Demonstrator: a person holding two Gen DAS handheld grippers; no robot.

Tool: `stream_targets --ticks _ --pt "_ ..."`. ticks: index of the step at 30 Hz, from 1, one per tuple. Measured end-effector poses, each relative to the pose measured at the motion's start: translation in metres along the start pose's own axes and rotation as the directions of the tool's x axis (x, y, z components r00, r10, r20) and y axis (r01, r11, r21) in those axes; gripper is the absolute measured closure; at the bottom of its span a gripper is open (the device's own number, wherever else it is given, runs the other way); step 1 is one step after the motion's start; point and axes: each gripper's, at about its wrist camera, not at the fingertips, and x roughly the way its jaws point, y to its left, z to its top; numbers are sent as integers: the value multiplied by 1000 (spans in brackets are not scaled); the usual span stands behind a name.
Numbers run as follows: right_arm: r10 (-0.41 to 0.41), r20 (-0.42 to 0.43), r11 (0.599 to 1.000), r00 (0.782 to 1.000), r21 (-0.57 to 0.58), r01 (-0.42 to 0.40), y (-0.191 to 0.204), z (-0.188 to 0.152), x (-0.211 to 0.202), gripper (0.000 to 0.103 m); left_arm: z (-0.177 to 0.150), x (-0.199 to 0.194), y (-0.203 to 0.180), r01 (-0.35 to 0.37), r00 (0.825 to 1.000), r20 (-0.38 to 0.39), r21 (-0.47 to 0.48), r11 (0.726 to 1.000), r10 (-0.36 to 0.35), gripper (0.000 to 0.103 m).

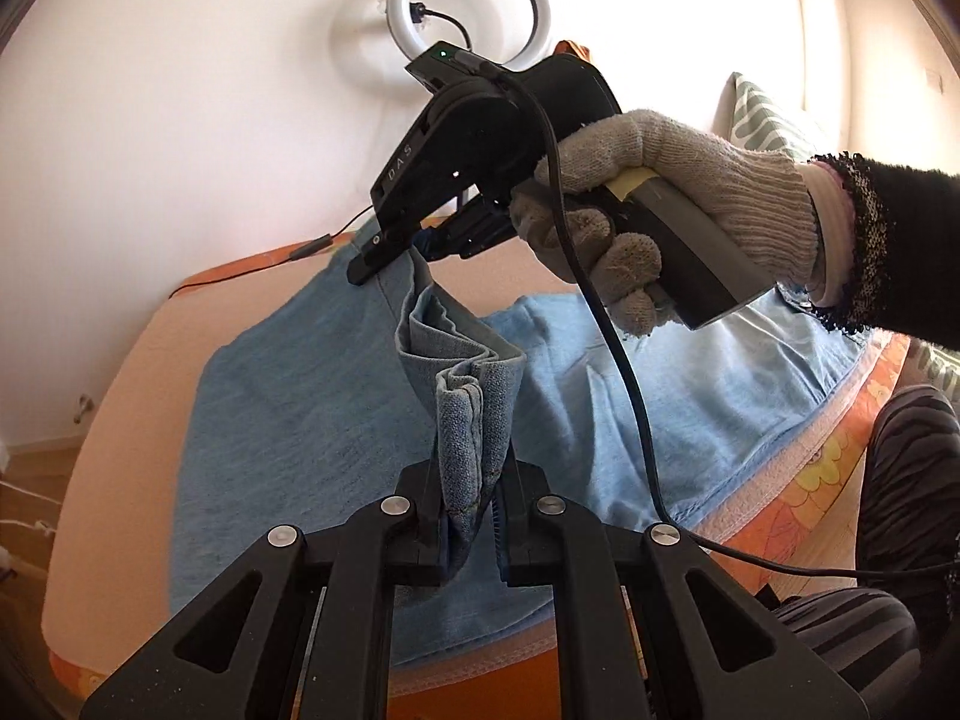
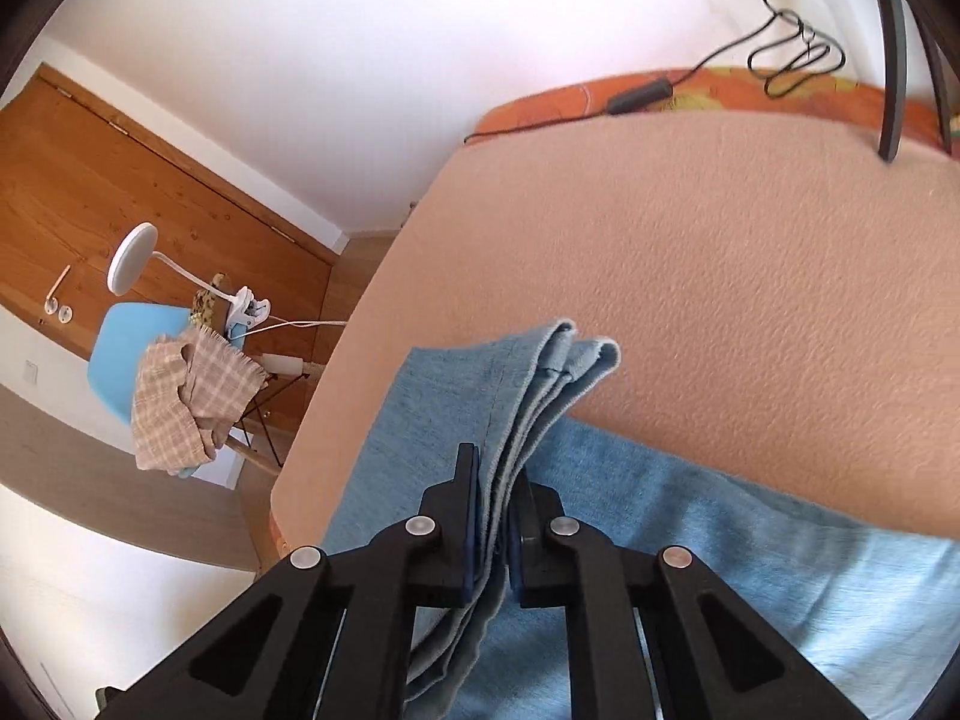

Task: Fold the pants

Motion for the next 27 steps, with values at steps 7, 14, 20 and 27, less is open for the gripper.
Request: stream_targets --ticks 7,14,20,27 --pt "-86 65 995 994 -47 89 -6 2 -59 99 23 9 -36 105 994 21 2 994 -105 94" --pt "-158 118 986 980 -31 163 -32 -10 -115 99 45 13 -77 180 983 20 51 982 -181 94" --pt "-202 167 979 965 -2 205 -53 -21 -162 99 63 18 -105 228 973 5 90 969 -229 94" --pt "-237 197 971 951 37 234 -84 -36 -203 99 81 22 -140 249 968 -23 186 950 -249 94"
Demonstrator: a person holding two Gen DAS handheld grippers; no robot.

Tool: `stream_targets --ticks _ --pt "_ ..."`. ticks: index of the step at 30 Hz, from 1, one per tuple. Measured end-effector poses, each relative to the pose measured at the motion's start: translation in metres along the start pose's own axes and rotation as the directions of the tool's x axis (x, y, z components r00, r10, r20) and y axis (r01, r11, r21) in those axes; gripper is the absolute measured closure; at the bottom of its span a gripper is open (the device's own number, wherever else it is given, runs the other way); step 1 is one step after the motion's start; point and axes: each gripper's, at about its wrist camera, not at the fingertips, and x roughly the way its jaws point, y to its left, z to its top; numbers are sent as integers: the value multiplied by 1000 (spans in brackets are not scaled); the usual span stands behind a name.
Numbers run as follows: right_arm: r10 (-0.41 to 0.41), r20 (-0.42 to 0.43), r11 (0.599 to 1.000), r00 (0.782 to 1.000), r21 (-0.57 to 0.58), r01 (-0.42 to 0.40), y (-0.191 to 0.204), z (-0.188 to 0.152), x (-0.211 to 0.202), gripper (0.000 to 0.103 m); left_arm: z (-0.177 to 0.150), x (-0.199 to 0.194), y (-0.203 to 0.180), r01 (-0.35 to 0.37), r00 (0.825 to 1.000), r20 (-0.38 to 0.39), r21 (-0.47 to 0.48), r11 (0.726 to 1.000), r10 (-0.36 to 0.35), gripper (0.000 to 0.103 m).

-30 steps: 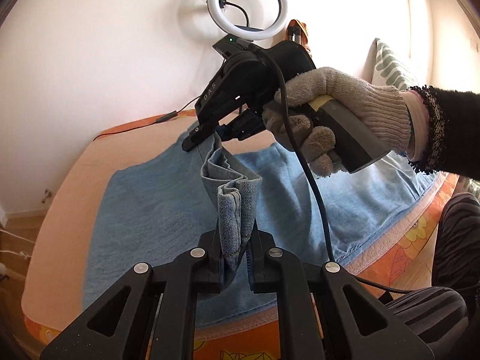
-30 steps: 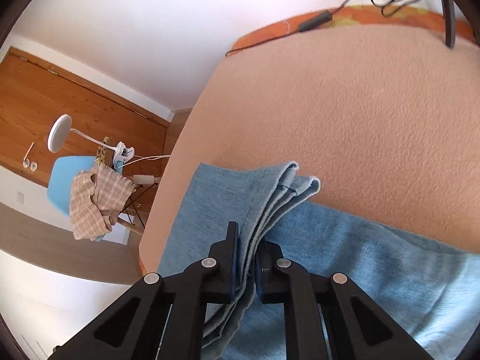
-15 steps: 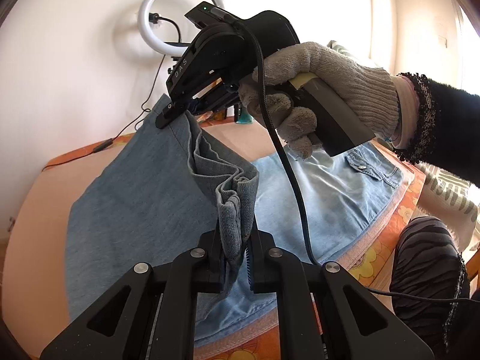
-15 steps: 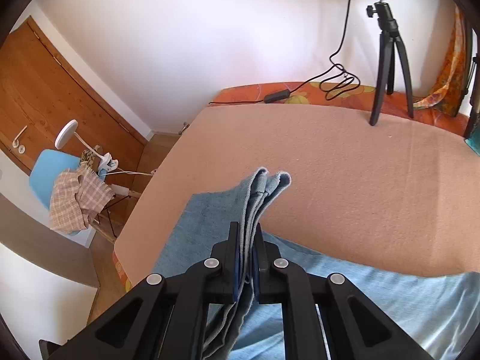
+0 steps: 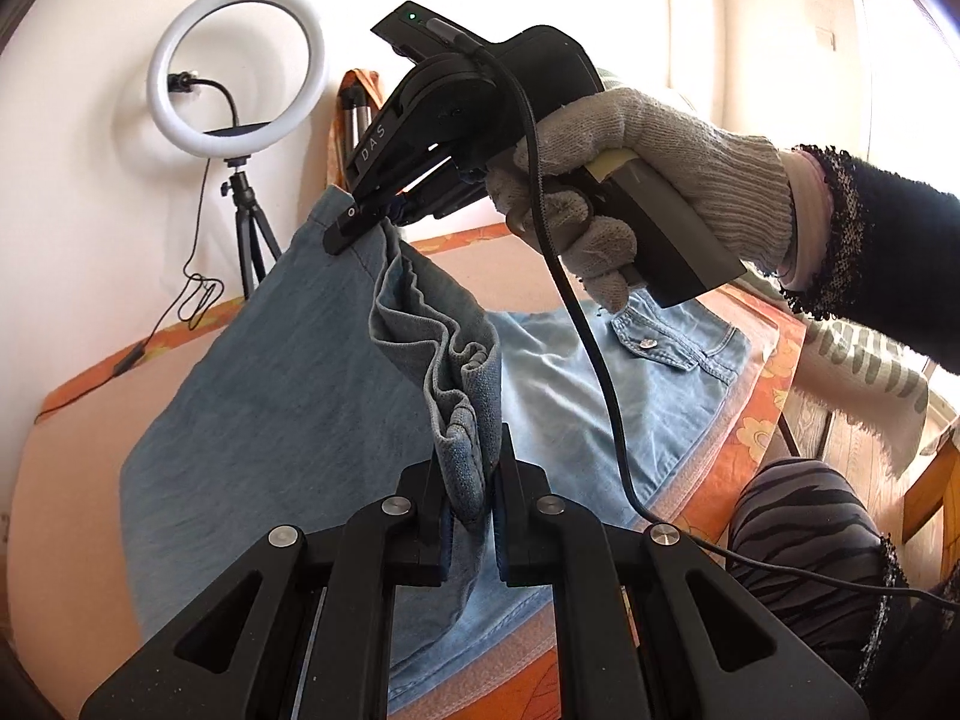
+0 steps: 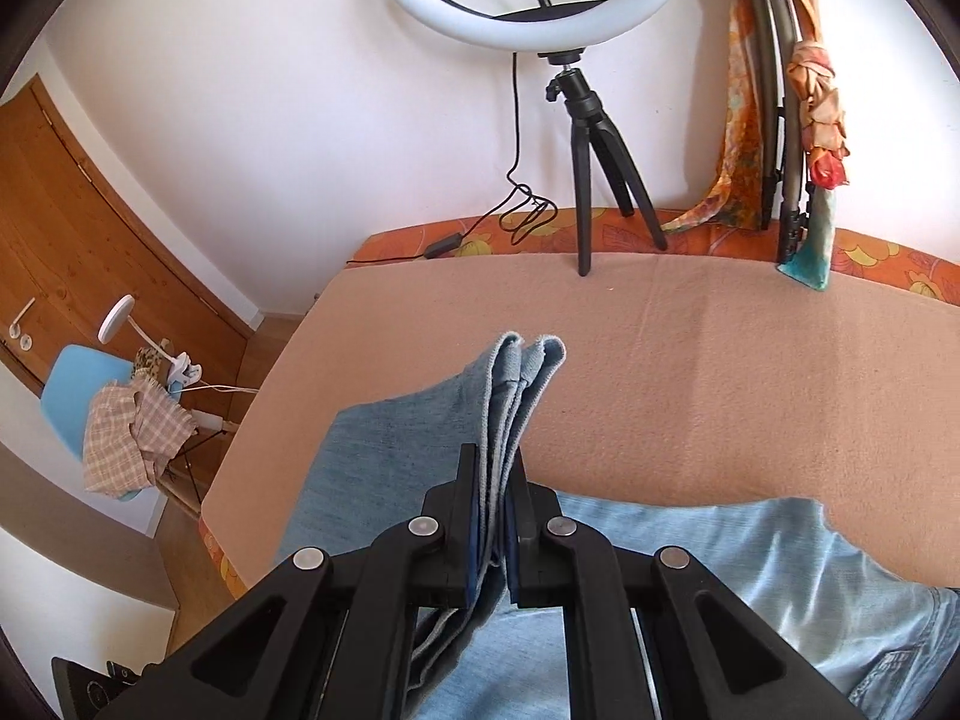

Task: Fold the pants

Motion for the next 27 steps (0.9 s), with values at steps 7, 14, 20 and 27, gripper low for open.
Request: stream_targets --ticks 7,14,20,27 --pt "-29 26 999 999 40 28 -38 -5 -28 99 21 16 -29 64 997 -45 76 995 -61 95" --pt "-76 51 995 996 68 72 -78 -10 -61 99 50 36 -56 151 988 -53 86 985 -147 95" --pt "-115 63 988 991 106 108 -116 -18 -90 99 59 59 -84 220 975 -64 97 971 -215 95" --pt "-155 70 978 985 153 143 -158 -34 -115 99 66 81 -121 294 955 -89 135 946 -284 95"
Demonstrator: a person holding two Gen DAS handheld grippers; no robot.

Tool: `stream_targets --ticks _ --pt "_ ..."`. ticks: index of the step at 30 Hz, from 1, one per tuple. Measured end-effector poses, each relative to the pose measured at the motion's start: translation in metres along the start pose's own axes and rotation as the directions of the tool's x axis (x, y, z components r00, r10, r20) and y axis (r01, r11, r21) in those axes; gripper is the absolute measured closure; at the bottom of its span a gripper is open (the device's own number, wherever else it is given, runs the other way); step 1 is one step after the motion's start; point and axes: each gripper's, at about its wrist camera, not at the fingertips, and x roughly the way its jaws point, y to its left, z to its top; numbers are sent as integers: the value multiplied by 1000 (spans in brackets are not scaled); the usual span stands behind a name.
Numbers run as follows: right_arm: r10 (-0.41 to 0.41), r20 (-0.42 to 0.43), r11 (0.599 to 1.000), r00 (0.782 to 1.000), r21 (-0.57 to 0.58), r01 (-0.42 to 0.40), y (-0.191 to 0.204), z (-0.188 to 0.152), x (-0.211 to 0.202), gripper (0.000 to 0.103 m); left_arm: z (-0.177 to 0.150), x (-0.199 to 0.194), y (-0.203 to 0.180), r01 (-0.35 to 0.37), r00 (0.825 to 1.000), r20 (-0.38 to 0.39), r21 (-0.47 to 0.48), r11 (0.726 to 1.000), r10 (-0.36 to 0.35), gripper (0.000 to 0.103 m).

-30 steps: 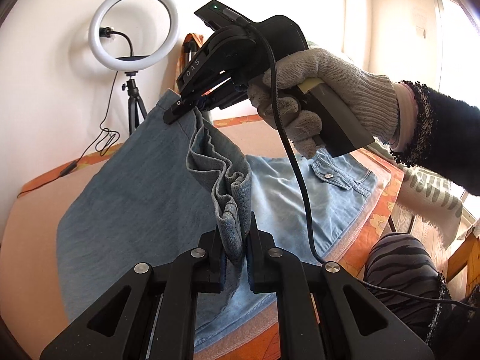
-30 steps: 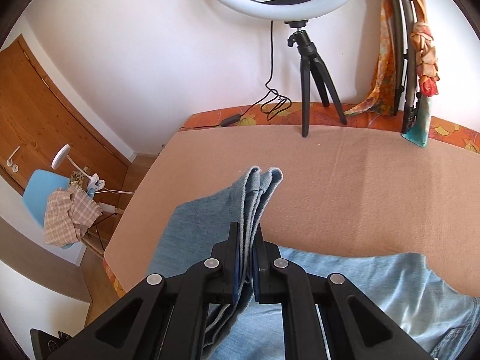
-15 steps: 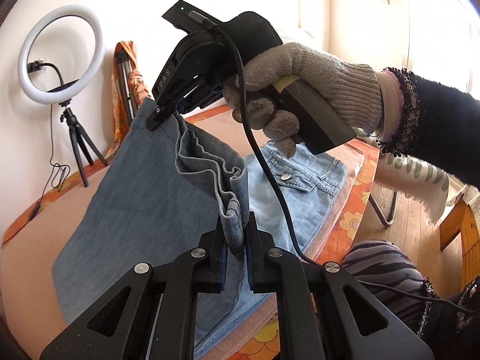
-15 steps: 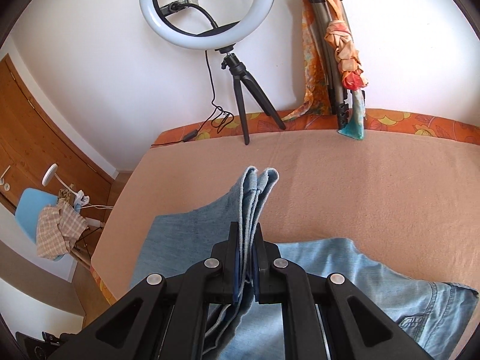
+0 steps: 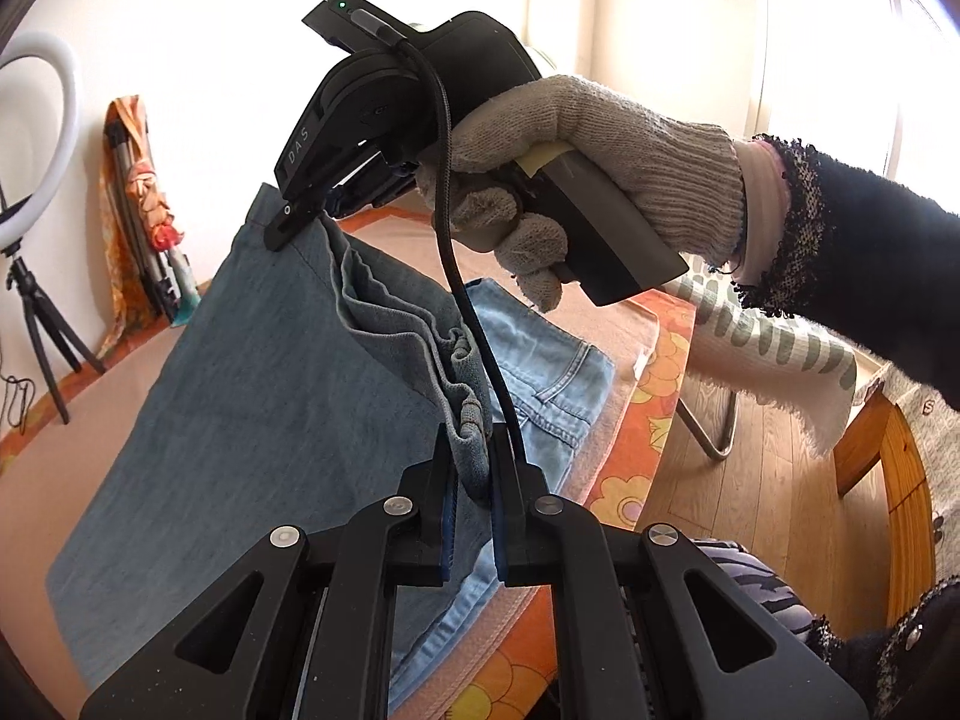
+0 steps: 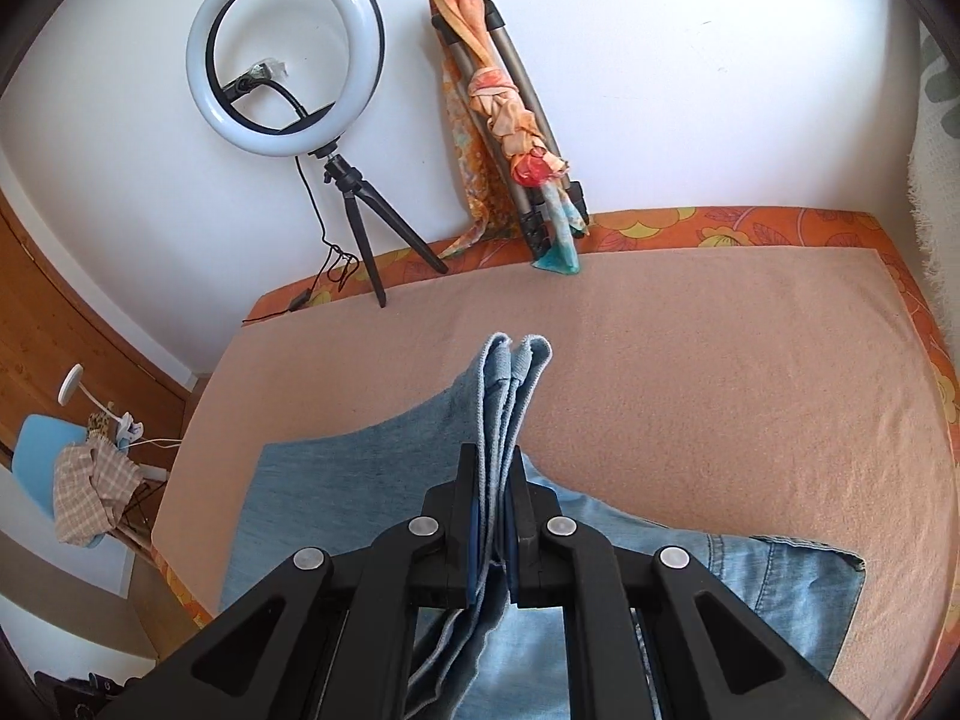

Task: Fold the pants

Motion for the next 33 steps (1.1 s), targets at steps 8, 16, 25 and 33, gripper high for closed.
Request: stream_targets --ticks 8,16,25,33 --pt "-46 3 996 999 82 45 -57 -10 -19 99 18 28 -29 80 997 -18 62 995 -79 97" --pt "-78 -25 987 997 137 80 -99 -29 -20 99 20 61 -46 127 990 -73 103 987 -120 97" --pt "-22 -58 974 998 224 34 -143 -47 13 92 11 41 -15 60 994 -96 36 998 -56 97" --pt "72 -39 949 997 310 -57 -175 -73 8 66 -11 -33 60 -144 987 -77 -83 986 138 87"
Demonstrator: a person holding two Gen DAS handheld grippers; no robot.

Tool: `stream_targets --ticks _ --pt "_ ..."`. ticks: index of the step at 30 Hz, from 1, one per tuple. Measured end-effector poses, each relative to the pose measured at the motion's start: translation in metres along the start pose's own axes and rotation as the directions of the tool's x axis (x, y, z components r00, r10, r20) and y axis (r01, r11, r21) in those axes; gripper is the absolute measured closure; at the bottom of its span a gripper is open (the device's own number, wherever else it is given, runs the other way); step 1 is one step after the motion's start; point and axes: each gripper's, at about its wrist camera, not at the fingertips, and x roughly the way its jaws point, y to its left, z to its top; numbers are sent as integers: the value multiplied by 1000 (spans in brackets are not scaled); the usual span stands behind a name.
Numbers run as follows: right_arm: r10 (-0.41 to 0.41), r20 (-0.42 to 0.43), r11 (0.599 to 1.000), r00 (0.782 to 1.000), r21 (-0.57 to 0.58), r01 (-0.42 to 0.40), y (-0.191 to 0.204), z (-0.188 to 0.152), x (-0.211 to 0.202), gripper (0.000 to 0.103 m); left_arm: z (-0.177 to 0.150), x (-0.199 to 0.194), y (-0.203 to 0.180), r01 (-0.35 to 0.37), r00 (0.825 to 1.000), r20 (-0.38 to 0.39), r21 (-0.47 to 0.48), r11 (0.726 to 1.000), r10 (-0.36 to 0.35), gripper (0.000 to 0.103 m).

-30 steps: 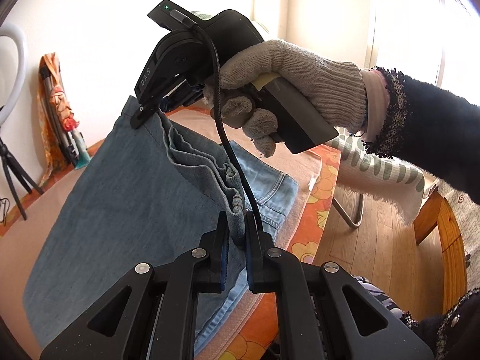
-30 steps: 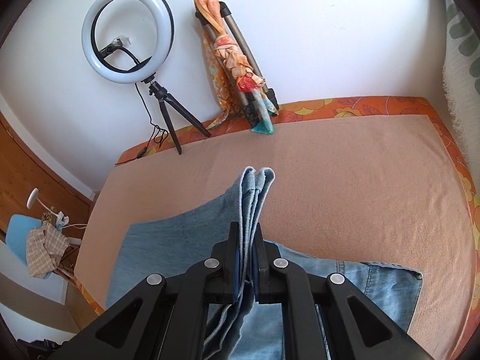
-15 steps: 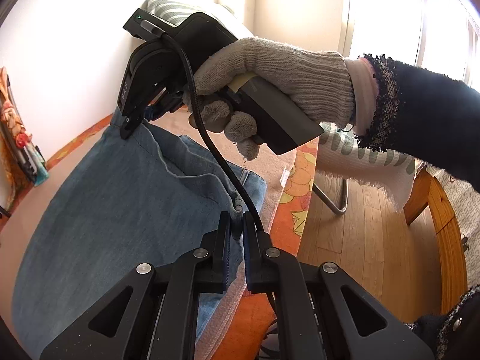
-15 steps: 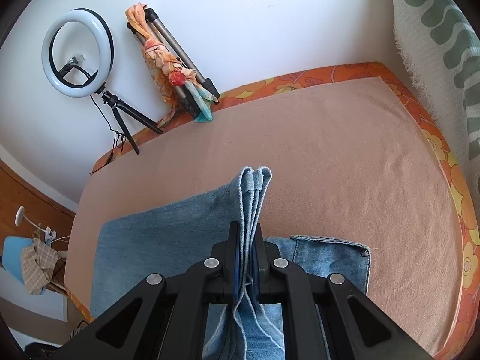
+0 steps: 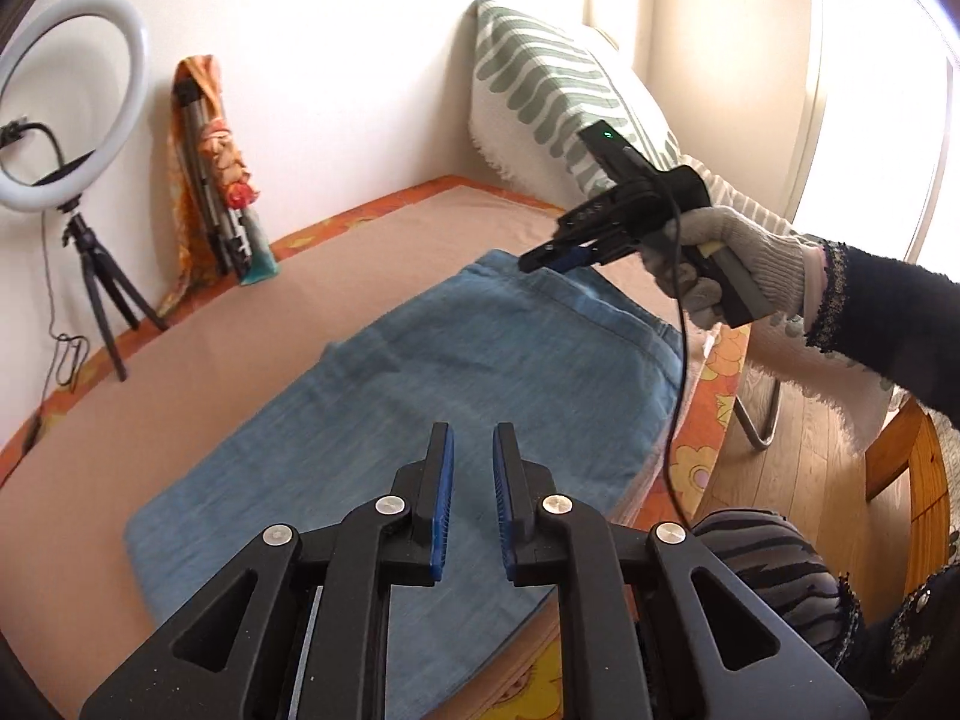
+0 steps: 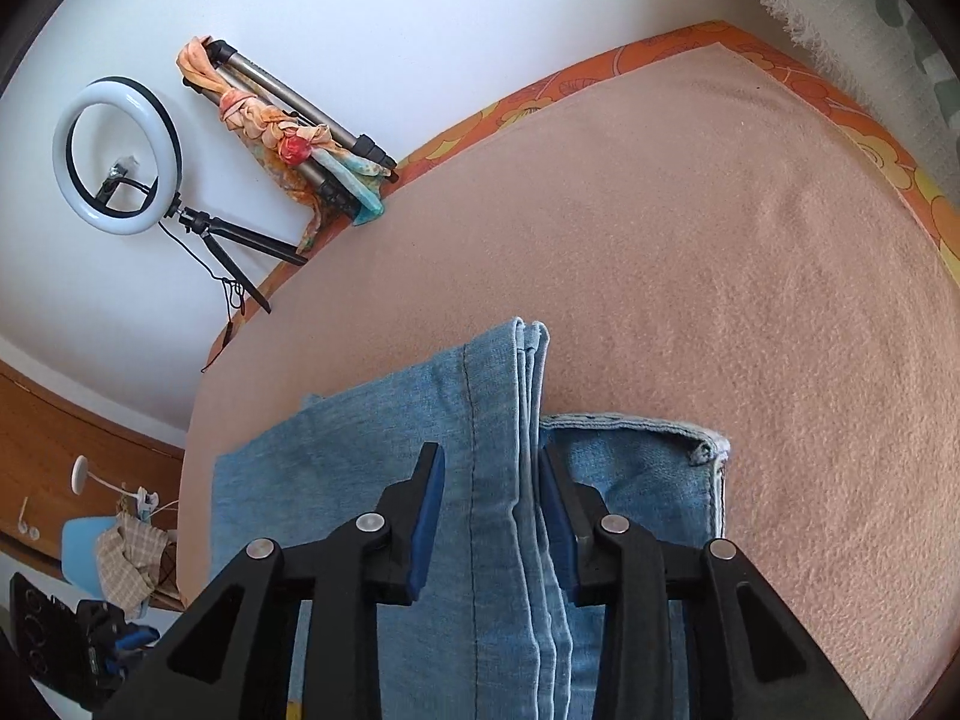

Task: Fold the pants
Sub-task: 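Open both grippers and release the folded jeans onto the bed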

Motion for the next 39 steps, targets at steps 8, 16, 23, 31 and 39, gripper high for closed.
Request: stream_targets --ticks 8,16,23,31,39 --pt "-107 -2 987 994 -120 106 17 -46 -16 62 -49 -49 78 -143 990 -40 -217 966 138 58" --pt "-94 -80 987 992 -139 82 28 -80 -11 87 -94 -60 124 -210 977 -119 -365 907 179 55" --pt "-340 48 892 939 -299 339 57 -77 -35 99 -128 -54 140 -245 966 -186 -461 853 177 55" --pt "-376 107 859 920 -331 389 76 -95 -41 69 -132 -40 104 -261 960 -197 -380 888 198 55" --pt "-189 85 870 978 -448 207 163 -113 -28 69 -149 -4 77 -370 913 -249 -179 912 322 55"
